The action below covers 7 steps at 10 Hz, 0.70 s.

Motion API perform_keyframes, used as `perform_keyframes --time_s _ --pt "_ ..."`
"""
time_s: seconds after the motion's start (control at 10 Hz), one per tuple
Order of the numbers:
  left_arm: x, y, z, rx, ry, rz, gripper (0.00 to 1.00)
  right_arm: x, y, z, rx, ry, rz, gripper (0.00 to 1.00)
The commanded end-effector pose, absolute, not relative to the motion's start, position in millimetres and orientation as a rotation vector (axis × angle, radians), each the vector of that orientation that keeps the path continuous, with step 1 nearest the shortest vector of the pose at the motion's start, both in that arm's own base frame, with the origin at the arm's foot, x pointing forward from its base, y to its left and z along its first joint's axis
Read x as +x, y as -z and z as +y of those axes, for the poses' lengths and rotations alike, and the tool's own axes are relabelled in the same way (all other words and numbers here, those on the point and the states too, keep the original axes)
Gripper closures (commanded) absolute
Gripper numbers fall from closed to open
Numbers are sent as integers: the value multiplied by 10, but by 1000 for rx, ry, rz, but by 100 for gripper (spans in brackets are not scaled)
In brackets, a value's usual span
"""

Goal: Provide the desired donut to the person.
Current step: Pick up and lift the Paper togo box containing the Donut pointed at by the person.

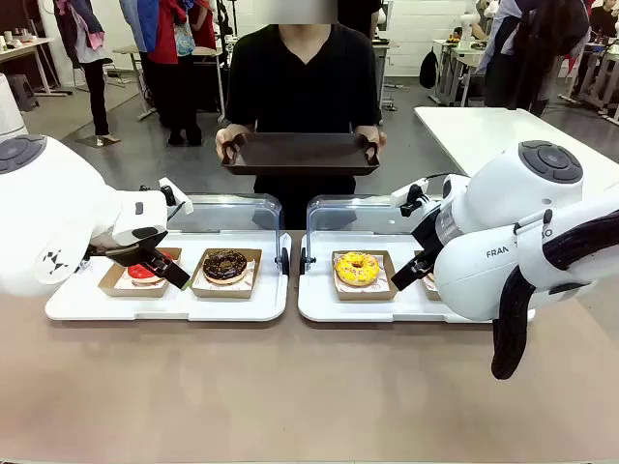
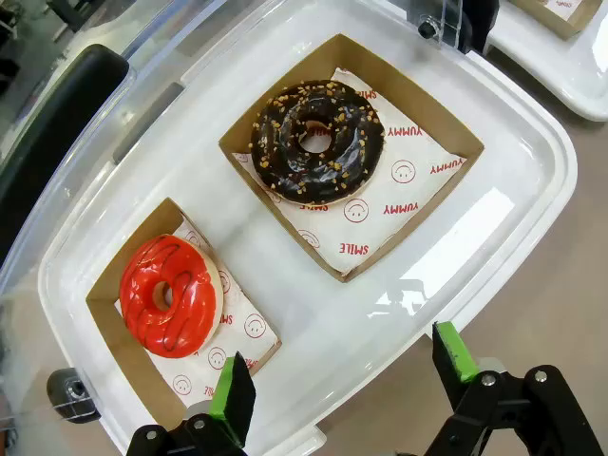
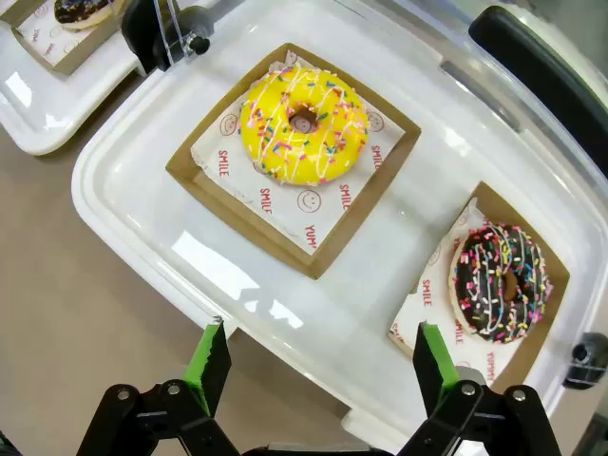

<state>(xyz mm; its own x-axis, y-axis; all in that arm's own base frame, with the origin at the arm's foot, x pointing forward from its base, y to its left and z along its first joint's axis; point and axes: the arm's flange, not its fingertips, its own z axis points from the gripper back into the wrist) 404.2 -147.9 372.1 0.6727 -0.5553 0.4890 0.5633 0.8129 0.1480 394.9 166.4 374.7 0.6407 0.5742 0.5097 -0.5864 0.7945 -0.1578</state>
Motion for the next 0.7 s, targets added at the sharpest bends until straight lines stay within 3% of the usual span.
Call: perform_keyframes --time_s 0.0,0.6 --pt "4041 -3721 -1480 -16 630 -545 0 3949 -3747 1664 23 -662 -573 0" --pt "4041 -3721 -1480 -16 630 -545 0 3949 -3747 1664 23 -662 -573 0"
